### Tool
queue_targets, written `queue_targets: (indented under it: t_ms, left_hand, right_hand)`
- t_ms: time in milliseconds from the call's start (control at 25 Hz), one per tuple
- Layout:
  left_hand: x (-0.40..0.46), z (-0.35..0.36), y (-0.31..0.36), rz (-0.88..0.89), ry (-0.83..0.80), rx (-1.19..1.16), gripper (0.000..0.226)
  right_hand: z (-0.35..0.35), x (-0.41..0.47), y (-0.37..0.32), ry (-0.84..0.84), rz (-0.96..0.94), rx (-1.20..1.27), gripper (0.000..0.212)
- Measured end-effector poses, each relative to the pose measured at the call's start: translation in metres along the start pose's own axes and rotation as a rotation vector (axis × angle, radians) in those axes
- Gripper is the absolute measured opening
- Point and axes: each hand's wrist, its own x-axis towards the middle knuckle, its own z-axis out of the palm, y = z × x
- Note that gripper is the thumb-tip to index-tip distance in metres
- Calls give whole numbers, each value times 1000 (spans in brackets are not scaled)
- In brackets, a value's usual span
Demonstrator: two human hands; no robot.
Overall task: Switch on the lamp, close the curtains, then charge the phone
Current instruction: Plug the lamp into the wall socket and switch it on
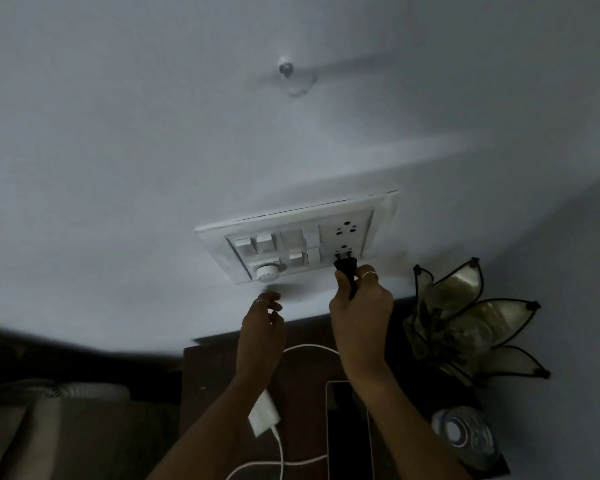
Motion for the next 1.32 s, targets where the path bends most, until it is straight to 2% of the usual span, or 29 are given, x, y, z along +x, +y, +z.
queue_targets:
  t_ms: [240, 440, 520, 640, 720, 1080, 1320]
  left_hand:
    - [13, 3, -3, -2, -33, 15, 40]
    - [7, 4, -10, -10, -86, 15, 39]
    - [2, 3, -13, -22, -86, 4, 38]
    - [-2, -1, -16, -42, -87, -6, 38]
    - [-3, -1, -16, -55, -106, -6, 37]
    - [12, 5, -19, -95, -179, 9, 31]
    - [10, -5, -20, -107, -122, 19, 29]
  right_hand:
    - [10, 7, -2, 68, 4, -49, 17]
    - [10, 6, 1, 38, 52, 65, 19]
    - [3, 16, 2, -103, 149, 180, 20]
    - [-13, 29, 1, -416, 277, 271, 27]
    - [-18, 31, 1, -491, 345, 293, 32]
    - [8, 39, -19, -267, 726, 483, 24]
    - [8, 39, -16, -246, 754, 489, 29]
